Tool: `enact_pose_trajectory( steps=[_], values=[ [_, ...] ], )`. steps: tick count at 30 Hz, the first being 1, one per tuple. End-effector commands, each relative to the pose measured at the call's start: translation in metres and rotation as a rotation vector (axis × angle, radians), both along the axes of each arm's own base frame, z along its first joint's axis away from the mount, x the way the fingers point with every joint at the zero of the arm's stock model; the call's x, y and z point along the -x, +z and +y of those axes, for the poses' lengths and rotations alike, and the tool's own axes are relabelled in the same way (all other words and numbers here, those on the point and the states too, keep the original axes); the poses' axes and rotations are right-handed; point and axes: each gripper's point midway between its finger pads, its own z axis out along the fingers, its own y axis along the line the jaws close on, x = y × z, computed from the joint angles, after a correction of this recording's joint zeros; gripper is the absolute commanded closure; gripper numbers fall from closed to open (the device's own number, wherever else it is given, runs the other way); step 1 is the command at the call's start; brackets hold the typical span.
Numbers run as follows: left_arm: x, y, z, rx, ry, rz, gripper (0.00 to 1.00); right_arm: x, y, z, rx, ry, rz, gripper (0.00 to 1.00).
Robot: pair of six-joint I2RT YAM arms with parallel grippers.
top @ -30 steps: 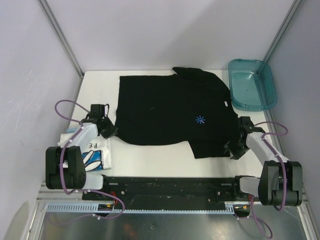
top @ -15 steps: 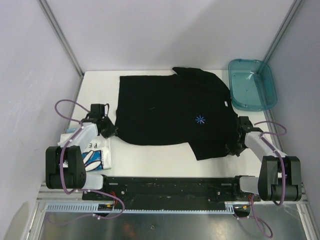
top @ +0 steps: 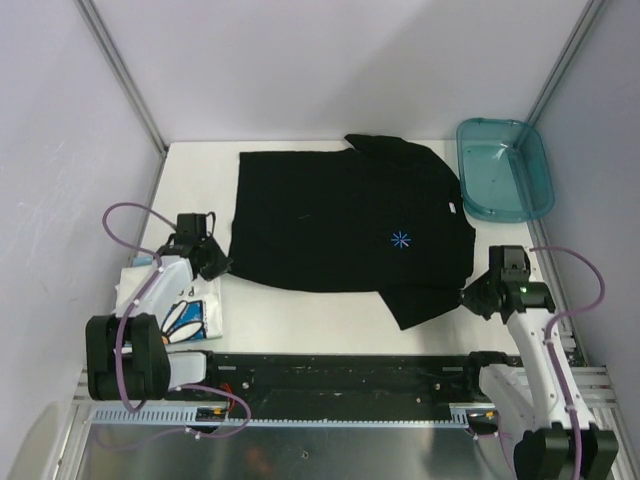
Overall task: Fold and stack the t-shirts
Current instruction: Grap the side of the flattened tshirt closest away from the robot with both arms, then fold the flattened tshirt in 1/3 of the way
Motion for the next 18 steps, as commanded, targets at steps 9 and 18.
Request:
enact_pose_trajectory(
  steps=[9, 18],
  values=[
    [0.040, 0.003, 0.011, -0.060, 0.033, -0.017, 1.00, 0.027, 0.073, 0.008, -0.038, 0.018, -0.100, 1.00],
    [0.023, 0.014, 0.014, -0.073, 0.048, -0.026, 1.00, -0.011, 0.110, 0.018, -0.047, 0.120, -0.198, 1.00]
  ],
)
